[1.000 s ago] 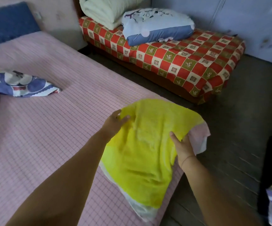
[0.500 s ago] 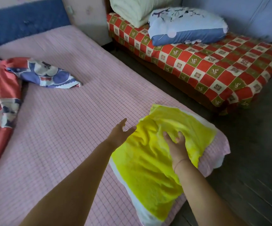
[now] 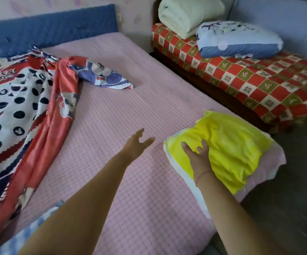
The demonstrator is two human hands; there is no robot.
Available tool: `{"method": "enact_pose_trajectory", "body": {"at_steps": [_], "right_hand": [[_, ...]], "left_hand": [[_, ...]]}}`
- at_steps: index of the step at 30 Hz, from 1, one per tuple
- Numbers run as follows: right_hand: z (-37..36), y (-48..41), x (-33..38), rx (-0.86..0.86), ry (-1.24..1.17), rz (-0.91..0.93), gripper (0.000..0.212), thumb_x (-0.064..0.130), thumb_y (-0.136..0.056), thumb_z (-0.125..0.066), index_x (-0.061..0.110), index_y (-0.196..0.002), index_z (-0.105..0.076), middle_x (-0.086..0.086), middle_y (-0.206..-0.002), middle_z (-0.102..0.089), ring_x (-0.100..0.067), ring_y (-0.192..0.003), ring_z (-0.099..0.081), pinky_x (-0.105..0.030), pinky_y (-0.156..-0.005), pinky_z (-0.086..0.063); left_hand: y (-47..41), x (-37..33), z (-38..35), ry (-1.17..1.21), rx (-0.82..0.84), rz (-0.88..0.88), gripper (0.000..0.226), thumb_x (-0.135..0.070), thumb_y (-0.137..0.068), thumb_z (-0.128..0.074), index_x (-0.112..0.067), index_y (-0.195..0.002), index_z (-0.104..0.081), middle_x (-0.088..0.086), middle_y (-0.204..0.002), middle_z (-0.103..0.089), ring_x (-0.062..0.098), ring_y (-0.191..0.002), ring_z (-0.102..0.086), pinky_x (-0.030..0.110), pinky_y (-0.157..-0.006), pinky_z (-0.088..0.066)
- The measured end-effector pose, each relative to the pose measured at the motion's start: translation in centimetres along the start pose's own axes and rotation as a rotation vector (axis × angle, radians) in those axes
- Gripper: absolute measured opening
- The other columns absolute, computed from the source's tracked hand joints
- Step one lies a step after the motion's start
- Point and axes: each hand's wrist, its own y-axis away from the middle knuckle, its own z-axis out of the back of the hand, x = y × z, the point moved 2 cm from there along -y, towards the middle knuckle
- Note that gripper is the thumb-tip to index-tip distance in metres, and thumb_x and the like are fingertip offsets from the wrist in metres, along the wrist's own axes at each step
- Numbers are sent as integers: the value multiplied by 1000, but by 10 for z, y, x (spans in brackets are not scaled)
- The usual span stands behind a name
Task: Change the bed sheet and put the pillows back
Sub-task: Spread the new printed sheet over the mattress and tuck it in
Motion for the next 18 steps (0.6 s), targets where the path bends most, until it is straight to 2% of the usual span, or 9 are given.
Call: {"method": "enact_pose_trajectory", "body": {"at_steps": [3,7,13,18], "right_hand": [[-24,50,-18,-29,-32,24,88,25,-83,-74,26,-150,-16,-3,-149,-26,-17,-132,-34,-29,-95,-33],[-50,123,-52,-5,-62,14,89,14,-85,-71,26,-151,-13,-5,-155,-22,-19,-139,-30,-31,-99,-32],[-79,233,-95,85,-45,-93,92,17,-87,-70,29,-153,-8,-4,-159,-17,-21,-144,-22,-46,-111,-28],[-101,307,-129,151,-35,-153,93,20,-86,-70,33,-152,-6,-3,-159,-16,-22,-144,-22,-47,-110,-30]], "left_hand": [[40,27,28,-1,38,-33,76,-56,-90,-55,-27,-154,-23,0,-156,-31,23,-144,-28,46,-113,-28],[96,75,66,-12,66,-30,78,-56,-88,-58,-28,-153,-25,-2,-156,-31,21,-144,-27,46,-113,-28],[184,151,108,25,36,58,77,-52,-87,-63,-28,-152,-28,-2,-155,-32,19,-143,-28,41,-115,-30],[254,210,131,62,20,100,78,-50,-87,-64,-27,-152,-27,-2,-157,-28,20,-144,-27,40,-116,-26]]}}
